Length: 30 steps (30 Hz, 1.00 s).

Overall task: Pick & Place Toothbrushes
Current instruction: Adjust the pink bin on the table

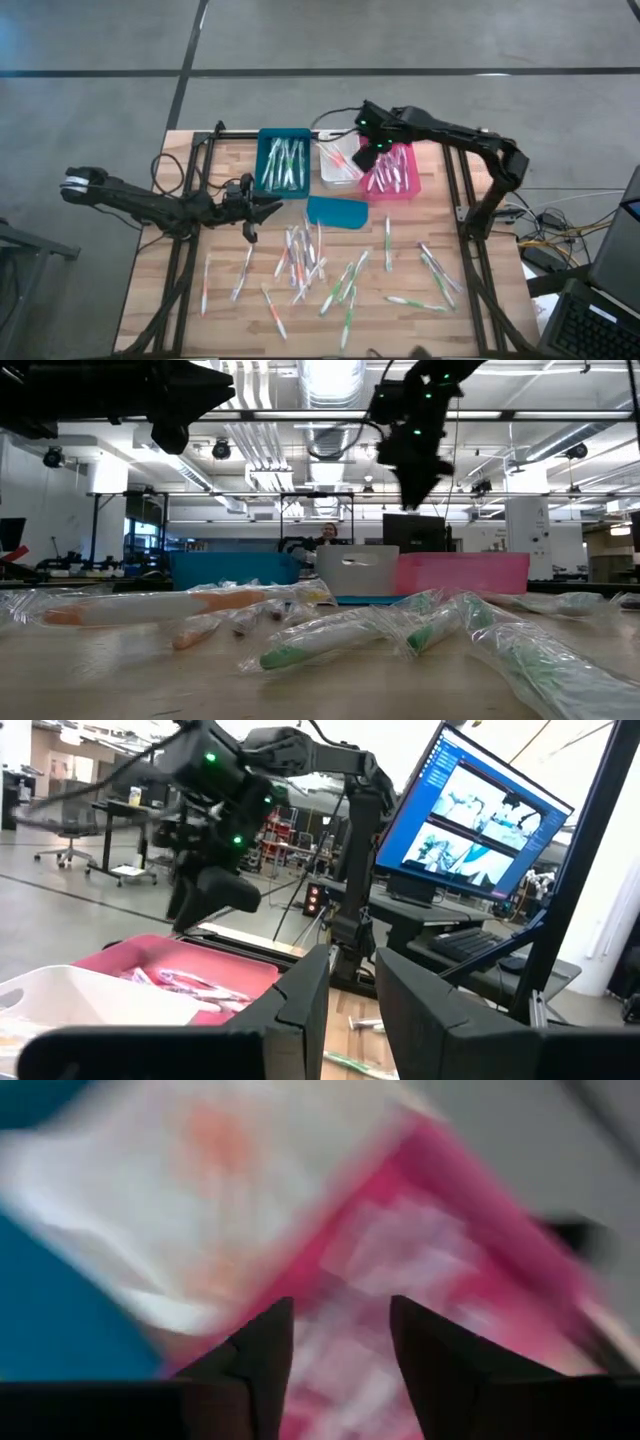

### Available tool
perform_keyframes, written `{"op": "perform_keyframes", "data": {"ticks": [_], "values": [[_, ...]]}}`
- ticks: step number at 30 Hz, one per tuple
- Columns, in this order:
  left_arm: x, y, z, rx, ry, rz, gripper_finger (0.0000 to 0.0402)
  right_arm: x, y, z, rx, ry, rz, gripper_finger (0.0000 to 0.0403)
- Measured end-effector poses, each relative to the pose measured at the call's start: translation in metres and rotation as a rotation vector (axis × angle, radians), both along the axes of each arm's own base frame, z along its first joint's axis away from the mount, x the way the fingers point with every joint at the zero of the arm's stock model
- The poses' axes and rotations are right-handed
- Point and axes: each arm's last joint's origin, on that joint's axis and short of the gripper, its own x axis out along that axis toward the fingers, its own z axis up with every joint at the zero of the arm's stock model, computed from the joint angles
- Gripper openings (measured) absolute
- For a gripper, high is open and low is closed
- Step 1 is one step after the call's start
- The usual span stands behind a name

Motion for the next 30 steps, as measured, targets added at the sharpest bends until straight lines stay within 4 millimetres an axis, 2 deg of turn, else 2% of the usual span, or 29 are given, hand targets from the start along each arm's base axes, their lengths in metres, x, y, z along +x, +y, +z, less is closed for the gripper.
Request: {"op": "perform_keyframes", "data": {"ticks": [4,10,17,23,30], "values": [[0.0,0.0,0.0,-0.001,0.003,-0.001,0.009,-0.033,0.006,-0.003,-0.043,0.122,-0.105,0.0118],[0.0,0.0,-0.001,-0.033,0.0,-0.009,0.009,-0.076,-0.001,-0.032,-0.004,0.17,-0.207,0.0025],[0.0,0.0,-0.001,-0.036,0.007,-0.009,0.009,-0.116,-0.008,-0.062,0.037,0.193,-0.372,0.0009],[0.0,0.0,-0.001,-0.037,0.007,-0.009,0.009,-0.127,-0.009,-0.084,0.053,0.204,-0.404,0.0008],[0.0,0.0,-0.001,-0.037,0.007,-0.009,0.009,-0.122,-0.012,-0.089,0.078,0.118,-0.38,0.0008]]}}
